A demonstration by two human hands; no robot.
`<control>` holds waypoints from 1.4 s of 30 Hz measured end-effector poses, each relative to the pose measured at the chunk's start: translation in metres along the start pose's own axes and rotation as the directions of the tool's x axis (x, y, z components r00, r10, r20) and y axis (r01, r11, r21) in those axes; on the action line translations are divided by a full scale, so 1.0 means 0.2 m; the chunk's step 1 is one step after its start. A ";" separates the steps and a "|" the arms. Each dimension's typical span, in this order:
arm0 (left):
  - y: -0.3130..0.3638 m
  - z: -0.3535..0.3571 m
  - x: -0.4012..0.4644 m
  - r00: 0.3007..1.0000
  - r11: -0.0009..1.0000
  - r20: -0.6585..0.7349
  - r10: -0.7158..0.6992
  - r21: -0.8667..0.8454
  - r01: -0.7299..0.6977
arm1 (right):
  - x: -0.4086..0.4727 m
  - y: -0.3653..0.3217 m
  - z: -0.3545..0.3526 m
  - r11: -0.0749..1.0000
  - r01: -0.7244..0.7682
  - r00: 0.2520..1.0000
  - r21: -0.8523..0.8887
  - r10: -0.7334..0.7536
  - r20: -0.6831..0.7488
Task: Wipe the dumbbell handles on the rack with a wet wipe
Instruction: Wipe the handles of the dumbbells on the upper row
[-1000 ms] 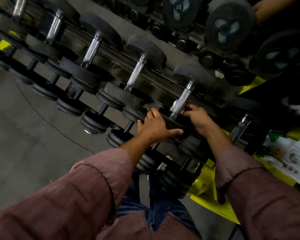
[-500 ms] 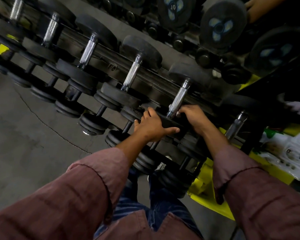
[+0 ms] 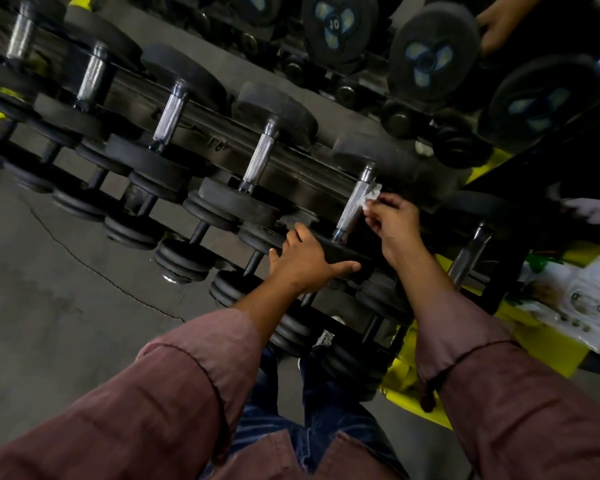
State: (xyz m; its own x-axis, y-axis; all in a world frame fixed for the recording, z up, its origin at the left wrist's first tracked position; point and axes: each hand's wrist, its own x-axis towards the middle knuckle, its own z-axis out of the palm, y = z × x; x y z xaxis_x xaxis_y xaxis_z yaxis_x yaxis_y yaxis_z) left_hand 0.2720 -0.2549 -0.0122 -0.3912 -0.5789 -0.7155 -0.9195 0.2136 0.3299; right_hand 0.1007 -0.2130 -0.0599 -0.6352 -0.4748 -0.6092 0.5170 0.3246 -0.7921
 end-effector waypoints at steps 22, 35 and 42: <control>-0.03 0.02 0.02 0.998 0.997 -0.001 0.056 -0.045 -0.056 | -0.11 -0.01 0.03 0.090 0.570 0.734 -0.817 -0.503 0.457; -0.05 0.01 0.04 0.994 0.992 0.053 0.094 -0.094 -0.088 | -0.20 -0.04 0.07 0.314 0.344 0.882 -0.885 -0.431 0.190; -0.06 -0.01 0.05 0.991 0.994 0.099 0.094 -0.072 -0.088 | -0.28 0.02 0.09 0.382 0.163 0.972 -0.910 -0.219 0.082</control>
State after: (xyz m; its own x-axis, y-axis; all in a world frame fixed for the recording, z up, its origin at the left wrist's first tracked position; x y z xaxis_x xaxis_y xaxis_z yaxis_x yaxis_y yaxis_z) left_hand 0.2792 -0.2660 -0.0220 -0.4780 -0.4756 -0.7385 -0.8767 0.2066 0.4345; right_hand 0.1477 -0.1998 -0.0288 -0.6838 -0.5996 -0.4158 -0.4276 0.7910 -0.4375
